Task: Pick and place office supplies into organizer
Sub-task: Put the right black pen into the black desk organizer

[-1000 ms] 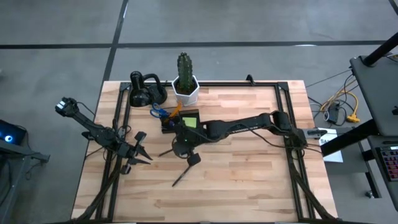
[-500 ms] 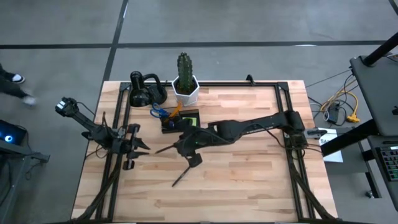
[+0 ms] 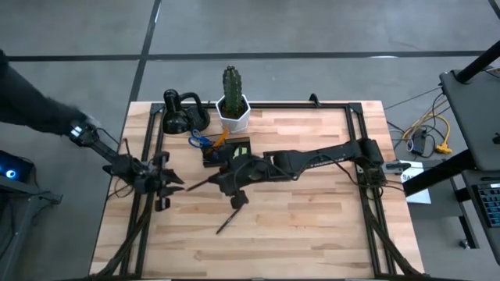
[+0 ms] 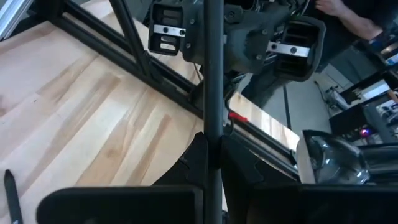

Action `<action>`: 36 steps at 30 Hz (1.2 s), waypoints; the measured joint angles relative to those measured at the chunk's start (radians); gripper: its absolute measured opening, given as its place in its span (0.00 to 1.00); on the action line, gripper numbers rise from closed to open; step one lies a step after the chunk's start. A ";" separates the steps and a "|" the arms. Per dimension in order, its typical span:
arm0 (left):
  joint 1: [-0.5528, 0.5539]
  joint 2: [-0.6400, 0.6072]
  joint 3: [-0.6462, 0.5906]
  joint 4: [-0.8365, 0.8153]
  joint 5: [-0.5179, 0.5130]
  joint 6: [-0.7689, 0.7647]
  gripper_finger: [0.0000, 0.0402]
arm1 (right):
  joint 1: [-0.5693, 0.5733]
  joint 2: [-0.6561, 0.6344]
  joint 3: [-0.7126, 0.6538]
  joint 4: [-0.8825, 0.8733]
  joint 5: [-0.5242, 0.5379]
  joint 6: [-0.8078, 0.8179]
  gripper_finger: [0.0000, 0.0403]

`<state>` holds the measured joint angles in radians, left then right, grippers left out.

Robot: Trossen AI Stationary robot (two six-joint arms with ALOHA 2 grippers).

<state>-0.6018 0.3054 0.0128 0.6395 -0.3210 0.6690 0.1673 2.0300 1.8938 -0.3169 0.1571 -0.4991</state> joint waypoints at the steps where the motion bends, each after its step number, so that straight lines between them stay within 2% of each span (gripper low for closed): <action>1: 0.000 0.000 0.000 0.026 0.000 0.018 0.15 | 0.000 0.000 0.000 0.005 0.000 -0.002 0.03; 5: 0.000 0.004 -0.001 0.060 -0.001 0.056 0.20 | 0.000 0.000 0.000 0.018 -0.001 -0.006 0.03; 11: 0.000 0.048 0.001 0.066 0.000 0.103 0.39 | 0.000 0.001 0.000 0.056 -0.006 -0.007 0.03; 15: 0.000 0.090 0.002 0.164 0.003 0.197 0.48 | -0.002 0.002 0.000 0.108 -0.042 -0.011 0.03; 21: 0.000 0.167 0.008 0.358 0.014 0.212 0.50 | -0.007 0.002 0.000 0.140 -0.056 -0.040 0.03; 36: 0.059 0.422 0.153 0.403 0.017 0.148 0.50 | -0.013 0.002 0.000 0.138 -0.056 -0.046 0.03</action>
<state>-0.5432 0.7272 0.1661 1.0422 -0.3041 0.8173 0.1539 2.0323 1.8938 -0.1789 0.1009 -0.5449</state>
